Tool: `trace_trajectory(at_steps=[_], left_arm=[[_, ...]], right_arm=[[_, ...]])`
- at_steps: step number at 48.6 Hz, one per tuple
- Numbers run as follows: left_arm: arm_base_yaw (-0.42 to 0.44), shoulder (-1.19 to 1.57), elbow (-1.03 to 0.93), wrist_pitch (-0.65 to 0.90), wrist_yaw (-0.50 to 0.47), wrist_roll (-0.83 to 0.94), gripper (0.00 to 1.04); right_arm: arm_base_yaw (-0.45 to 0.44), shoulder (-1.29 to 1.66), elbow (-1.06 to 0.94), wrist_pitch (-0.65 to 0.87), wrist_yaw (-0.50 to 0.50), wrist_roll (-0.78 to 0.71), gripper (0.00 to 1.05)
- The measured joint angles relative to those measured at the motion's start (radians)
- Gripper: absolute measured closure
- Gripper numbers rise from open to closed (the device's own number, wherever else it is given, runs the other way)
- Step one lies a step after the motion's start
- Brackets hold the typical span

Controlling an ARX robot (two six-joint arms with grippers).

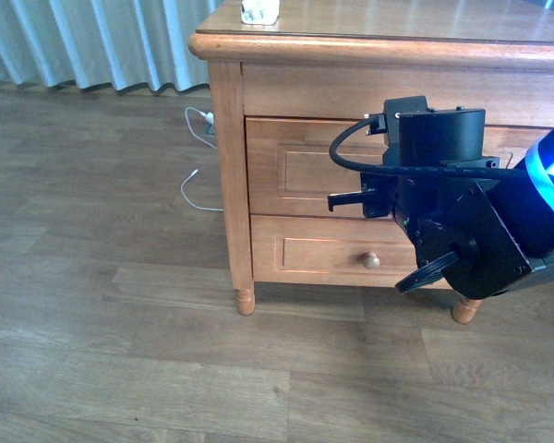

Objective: Put charger into drawer

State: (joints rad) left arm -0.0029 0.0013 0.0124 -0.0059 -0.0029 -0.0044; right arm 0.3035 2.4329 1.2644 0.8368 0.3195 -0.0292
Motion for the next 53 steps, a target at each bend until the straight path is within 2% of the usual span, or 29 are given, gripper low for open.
trace_trajectory(at_steps=[13, 25, 35, 53], left_arm=[[0.000, 0.000, 0.000, 0.000, 0.000, 0.000, 0.06], [0.000, 0.000, 0.000, 0.000, 0.000, 0.000, 0.06], [0.000, 0.000, 0.000, 0.000, 0.000, 0.000, 0.06], [0.000, 0.000, 0.000, 0.000, 0.000, 0.000, 0.06]], right_arm=[[-0.002, -0.064, -0.096, -0.011, -0.023, 0.032, 0.82], [0.014, -0.211, -0.282, -0.097, -0.038, 0.113, 0.82], [0.018, -0.286, -0.381, -0.126, -0.040, 0.123, 0.82], [0.027, -0.435, -0.493, -0.283, -0.079, 0.122, 0.82]])
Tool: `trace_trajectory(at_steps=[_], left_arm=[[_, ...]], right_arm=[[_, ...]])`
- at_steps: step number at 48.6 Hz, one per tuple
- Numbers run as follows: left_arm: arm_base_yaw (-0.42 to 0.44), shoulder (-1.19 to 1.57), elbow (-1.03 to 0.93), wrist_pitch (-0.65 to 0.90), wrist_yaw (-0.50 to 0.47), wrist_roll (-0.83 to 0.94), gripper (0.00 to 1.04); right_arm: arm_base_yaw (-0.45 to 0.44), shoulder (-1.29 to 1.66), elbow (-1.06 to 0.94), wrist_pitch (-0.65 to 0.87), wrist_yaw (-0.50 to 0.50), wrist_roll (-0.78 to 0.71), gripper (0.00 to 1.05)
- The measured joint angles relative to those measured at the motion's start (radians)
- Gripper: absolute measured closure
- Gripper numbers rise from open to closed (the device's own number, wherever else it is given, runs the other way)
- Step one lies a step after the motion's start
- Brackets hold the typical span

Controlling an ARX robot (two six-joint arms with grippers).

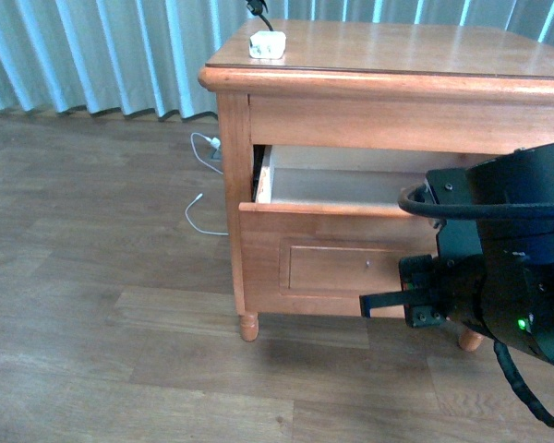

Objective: Put charger into drawer

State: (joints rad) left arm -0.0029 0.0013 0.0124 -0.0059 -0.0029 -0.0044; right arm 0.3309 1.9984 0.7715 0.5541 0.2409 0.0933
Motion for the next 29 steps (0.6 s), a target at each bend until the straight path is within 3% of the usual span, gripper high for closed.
trace_trajectory(at_steps=[29], left_arm=[[0.000, 0.000, 0.000, 0.000, 0.000, 0.000, 0.06]], right_arm=[[0.011, -0.170, -0.191, -0.041, -0.059, -0.011, 0.83]])
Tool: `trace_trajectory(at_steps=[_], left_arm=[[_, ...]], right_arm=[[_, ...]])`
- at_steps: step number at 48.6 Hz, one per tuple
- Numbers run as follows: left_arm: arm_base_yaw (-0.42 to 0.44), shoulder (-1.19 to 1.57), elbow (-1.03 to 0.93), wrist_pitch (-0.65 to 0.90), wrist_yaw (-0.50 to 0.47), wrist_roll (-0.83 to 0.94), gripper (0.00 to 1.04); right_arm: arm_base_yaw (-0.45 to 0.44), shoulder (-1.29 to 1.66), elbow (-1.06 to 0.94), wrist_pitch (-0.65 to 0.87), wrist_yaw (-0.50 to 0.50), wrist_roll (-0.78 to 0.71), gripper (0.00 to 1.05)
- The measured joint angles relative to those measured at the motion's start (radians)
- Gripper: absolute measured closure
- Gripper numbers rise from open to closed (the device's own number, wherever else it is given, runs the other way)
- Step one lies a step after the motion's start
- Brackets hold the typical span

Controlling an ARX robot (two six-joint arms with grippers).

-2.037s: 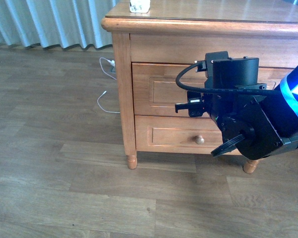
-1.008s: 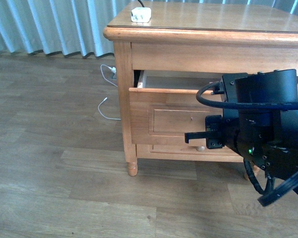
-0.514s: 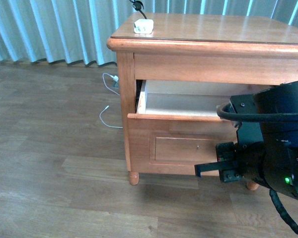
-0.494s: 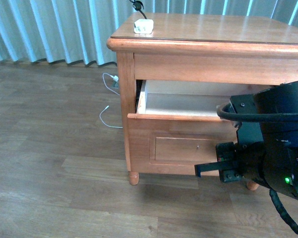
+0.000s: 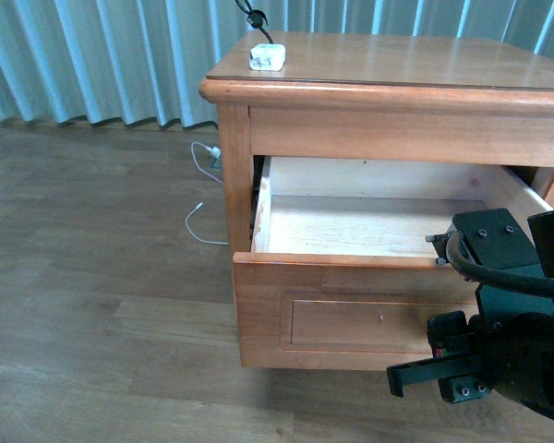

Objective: Put charger into drawer

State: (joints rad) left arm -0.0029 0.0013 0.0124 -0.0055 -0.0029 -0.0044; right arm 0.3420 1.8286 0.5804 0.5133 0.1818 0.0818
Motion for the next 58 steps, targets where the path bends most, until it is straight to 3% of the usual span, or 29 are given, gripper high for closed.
trace_trajectory(at_steps=[3, 8, 27, 58], left_arm=[[0.000, 0.000, 0.000, 0.000, 0.000, 0.000, 0.06], [0.000, 0.000, 0.000, 0.000, 0.000, 0.000, 0.06], [0.000, 0.000, 0.000, 0.000, 0.000, 0.000, 0.06], [0.000, 0.000, 0.000, 0.000, 0.000, 0.000, 0.06]], right_arm=[[0.000, -0.001, -0.002, 0.003, 0.000, -0.003, 0.80], [0.000, -0.019, -0.027, 0.007, 0.019, 0.006, 0.60], [0.000, -0.288, -0.117, -0.085, 0.037, 0.026, 0.06], [-0.105, -1.073, -0.169, -0.476, 0.060, -0.029, 0.08]])
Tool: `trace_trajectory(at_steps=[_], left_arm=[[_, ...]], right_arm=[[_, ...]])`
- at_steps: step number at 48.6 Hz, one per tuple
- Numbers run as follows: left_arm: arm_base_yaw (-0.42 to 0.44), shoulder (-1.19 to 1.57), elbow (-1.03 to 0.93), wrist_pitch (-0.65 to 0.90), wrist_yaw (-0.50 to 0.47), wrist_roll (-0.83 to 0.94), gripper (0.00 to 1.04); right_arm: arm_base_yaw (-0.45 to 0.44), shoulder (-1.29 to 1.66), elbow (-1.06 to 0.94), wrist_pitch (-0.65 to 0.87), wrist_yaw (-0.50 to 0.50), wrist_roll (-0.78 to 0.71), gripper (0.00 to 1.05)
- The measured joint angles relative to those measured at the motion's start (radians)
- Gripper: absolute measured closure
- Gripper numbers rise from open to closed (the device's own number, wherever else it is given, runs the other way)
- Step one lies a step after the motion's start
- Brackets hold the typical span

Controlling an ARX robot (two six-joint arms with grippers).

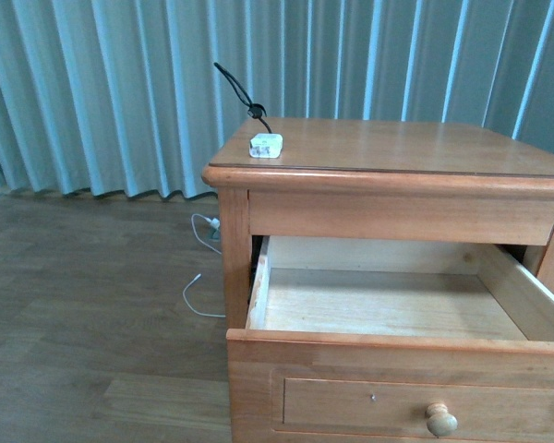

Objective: Put charger into drawer

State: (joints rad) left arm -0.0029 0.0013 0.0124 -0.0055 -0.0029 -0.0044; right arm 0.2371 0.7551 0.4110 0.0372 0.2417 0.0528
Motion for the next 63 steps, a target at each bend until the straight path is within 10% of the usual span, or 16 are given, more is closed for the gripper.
trace_trajectory(at_steps=[63], left_arm=[[0.000, 0.000, 0.000, 0.000, 0.000, 0.000, 0.06]], right_arm=[[-0.091, -0.290, -0.057, -0.159, -0.011, 0.008, 0.08]])
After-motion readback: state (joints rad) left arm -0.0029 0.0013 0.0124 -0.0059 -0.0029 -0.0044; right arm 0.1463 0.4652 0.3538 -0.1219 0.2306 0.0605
